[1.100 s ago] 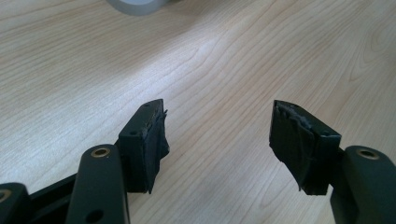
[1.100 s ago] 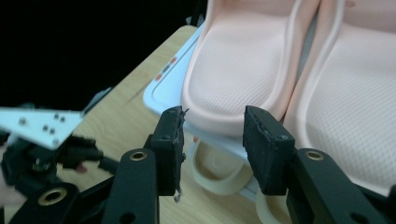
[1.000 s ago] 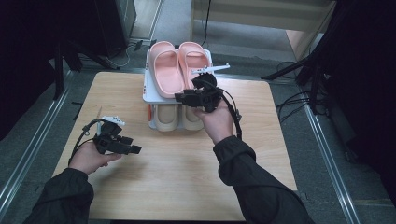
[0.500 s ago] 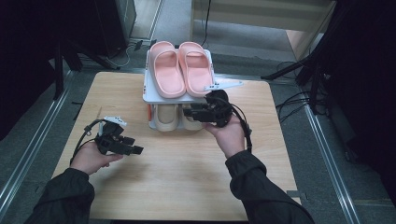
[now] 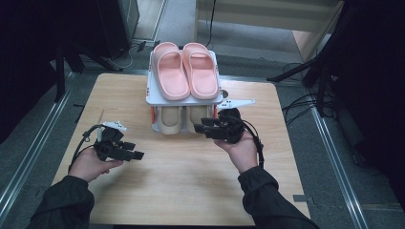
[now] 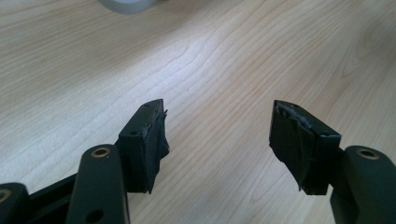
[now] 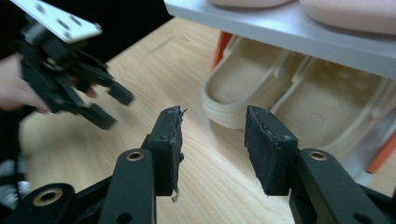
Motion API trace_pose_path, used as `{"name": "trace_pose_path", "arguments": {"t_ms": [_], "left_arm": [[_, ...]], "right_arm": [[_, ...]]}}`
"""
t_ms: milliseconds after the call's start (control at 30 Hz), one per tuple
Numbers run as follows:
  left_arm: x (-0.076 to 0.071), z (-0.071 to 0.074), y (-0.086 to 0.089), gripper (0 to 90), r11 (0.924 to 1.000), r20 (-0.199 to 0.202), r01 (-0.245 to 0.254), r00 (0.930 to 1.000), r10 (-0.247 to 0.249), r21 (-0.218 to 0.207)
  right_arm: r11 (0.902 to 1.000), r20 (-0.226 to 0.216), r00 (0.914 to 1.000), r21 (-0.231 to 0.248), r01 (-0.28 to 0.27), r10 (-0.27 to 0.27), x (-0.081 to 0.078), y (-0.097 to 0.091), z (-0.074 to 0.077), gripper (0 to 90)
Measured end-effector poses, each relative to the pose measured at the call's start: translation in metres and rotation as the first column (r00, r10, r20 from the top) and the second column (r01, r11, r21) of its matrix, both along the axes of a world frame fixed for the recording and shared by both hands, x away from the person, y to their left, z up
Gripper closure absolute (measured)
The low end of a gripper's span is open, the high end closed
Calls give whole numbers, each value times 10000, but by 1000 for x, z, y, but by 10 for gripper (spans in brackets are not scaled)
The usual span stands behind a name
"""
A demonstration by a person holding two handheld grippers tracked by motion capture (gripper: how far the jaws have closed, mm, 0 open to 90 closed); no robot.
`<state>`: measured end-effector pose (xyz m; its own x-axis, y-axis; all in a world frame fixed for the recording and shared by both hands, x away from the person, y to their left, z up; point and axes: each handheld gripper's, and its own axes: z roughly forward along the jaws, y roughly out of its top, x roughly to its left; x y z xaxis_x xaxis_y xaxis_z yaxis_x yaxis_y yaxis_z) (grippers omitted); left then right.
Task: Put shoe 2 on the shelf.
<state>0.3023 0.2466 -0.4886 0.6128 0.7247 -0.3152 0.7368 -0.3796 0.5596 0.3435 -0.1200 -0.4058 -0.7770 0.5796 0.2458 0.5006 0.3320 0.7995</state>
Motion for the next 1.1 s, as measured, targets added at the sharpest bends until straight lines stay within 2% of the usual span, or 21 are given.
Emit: {"name": "trace_pose_path", "arguments": {"t_ms": [67,233,500,767,867,1033,1100], "left_arm": [[-4,0,3,360,9999,-27,-114,9999,114,-5],[-11,-1,8,360,9996,-27,-275,9996,275,18],[-19,-1,15,360,9988,23,-481,9988,481,-77],[-20,0,16,360,9990,81,-442,9990,442,-103],[-19,-1,15,360,9993,78,-381,9992,381,-52],[-18,0,16,360,9993,129,-365,9992,366,-48],[-18,0,16,360,9993,120,-365,9993,366,-64]], "right_arm": [[10000,89,9999,-66,-63,64,-2,-1,-5,574],[9995,-53,9995,-62,-316,316,-4,-4,-17,574],[9996,-315,9991,39,-286,287,-5,-16,-32,568],[9998,-306,9995,156,-120,125,-4,-32,-47,550],[9999,-108,9999,96,-73,74,-5,-40,-53,535],[9996,-353,9993,216,157,-150,-4,-52,-55,468],[9991,-271,9996,406,89,-78,-5,-55,-58,448]]}}
